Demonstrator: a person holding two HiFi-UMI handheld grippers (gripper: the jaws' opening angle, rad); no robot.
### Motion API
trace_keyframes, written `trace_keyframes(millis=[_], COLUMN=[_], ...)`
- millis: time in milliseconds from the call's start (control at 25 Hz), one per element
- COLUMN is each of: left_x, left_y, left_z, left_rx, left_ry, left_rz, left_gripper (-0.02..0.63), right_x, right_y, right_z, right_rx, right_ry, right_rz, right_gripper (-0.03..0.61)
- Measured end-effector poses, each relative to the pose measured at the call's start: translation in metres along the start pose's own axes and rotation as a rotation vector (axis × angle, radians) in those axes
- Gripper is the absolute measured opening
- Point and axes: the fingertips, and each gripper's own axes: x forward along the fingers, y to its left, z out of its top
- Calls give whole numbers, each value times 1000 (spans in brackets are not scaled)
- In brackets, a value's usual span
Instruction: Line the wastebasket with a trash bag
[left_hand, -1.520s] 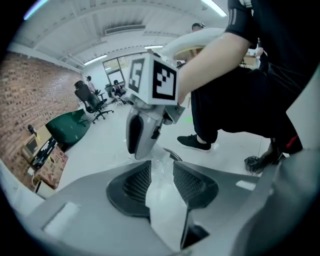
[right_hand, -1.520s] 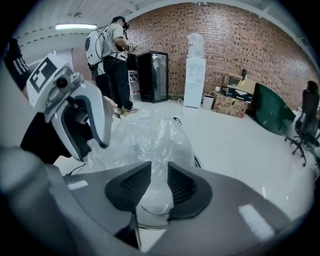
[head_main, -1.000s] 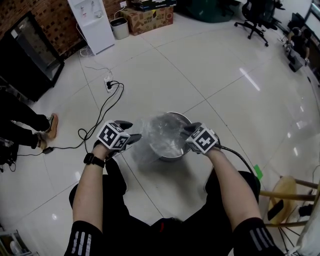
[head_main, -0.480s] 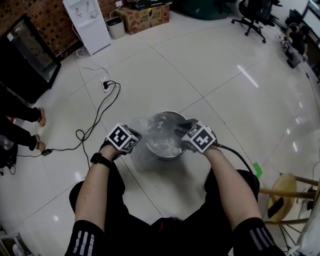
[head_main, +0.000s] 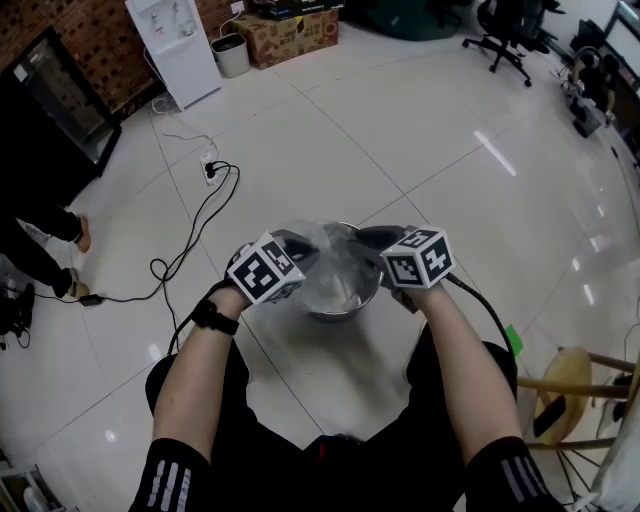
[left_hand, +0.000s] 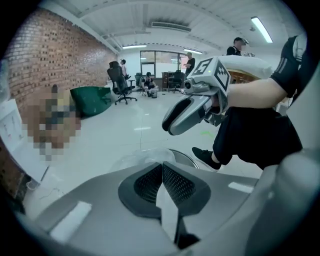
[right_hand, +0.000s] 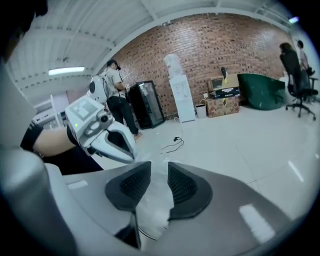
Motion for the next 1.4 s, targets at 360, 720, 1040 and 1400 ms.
trace_keyframes(millis=[360, 720, 1040, 1400], left_x=[38, 57, 47, -3], left_y=[-36, -64, -62, -38], left_z=[23, 32, 28, -9], left_rx=[177, 340, 328, 305], left_ry=[24, 18, 17, 100], left_rz=[8, 21, 4, 30], left_gripper=[5, 8, 129, 157], right_x=[-26, -6, -10, -42], right_y=[-1, -6, -20, -46], right_z=[25, -25, -21, -26], right_rx=[205, 504, 416, 318], right_ry=[-108, 11, 7, 60], right_rz=[123, 273, 162, 54], right_gripper=[176, 200, 8, 8])
